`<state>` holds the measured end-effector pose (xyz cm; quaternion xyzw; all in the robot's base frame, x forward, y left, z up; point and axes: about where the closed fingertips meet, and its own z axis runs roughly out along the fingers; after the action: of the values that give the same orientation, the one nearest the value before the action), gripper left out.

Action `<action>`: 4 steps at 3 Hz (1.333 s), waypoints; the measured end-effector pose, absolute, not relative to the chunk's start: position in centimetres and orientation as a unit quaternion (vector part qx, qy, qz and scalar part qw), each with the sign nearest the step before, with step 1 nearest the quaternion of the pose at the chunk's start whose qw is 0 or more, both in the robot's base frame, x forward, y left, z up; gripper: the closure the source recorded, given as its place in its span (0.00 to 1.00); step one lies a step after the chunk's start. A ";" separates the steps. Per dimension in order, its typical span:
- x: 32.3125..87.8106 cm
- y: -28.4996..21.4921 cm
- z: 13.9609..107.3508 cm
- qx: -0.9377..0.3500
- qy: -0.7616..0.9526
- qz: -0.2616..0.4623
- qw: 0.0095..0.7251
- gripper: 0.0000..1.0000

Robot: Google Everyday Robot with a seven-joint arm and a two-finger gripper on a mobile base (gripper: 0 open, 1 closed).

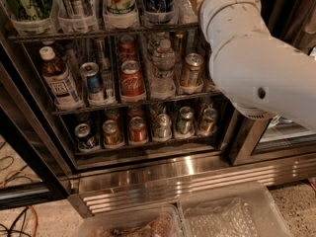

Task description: Pick water bottle from top shelf of fridge

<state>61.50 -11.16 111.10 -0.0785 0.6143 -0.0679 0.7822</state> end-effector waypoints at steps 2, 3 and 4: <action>59.2 -10.5 109.9 -0.099 0.627 -0.068 0.770 1.00; 58.3 -10.3 109.3 -0.103 0.634 -0.066 0.763 1.00; 57.7 -10.0 109.0 -0.108 0.637 -0.063 0.761 1.00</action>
Offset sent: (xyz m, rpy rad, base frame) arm -0.0406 0.0089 -0.0242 -0.0504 0.0750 0.0320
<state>57.71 -10.03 109.04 -0.1077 0.6370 -0.0632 0.7607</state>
